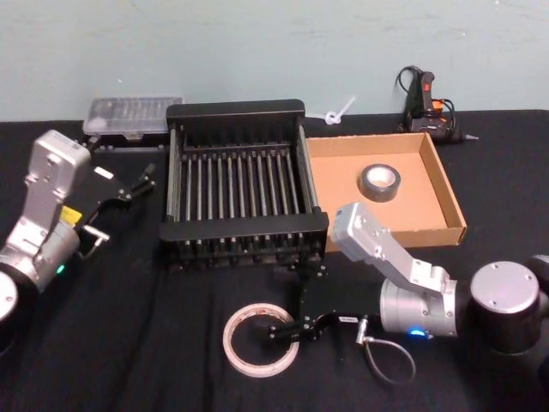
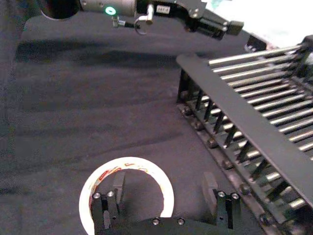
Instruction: Pick up the white tape and place it into the black box , Pick up the silver tape and place it into the brown box.
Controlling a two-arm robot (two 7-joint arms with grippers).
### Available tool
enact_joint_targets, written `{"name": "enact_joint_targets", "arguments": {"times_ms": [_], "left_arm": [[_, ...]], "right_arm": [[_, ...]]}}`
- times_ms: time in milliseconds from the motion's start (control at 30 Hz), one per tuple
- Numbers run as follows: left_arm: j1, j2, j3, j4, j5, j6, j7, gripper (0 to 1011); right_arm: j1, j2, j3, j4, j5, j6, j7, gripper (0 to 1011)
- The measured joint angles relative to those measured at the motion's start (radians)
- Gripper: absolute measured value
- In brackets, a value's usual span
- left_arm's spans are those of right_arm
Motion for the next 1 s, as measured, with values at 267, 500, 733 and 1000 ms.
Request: {"name": "enact_joint_targets", "arguments": {"times_ms": [267,500,733,1000], "left_arm": [[0.0,0.0,0.0,0.0,0.0,0.0,0.0,1001],[0.0,0.0,0.0,0.0,0.0,0.0,0.0,1001],[0.0,0.0,0.0,0.0,0.0,0.0,0.0,1001],[0.0,0.0,0.0,0.0,0.0,0.0,0.0,1001]], "right_arm": [[0.035,-0.008,-0.039,0.032,0.003,0.032,0.009,1002],[0.052,-0.005,-0.065,0.038,0.002,0.047,0.005,1002],[0.072,0.002,-0.09,0.04,-0.007,0.068,0.006,1002],[0.082,0.001,-0.102,0.044,-0.009,0.091,0.002,1002]]}}
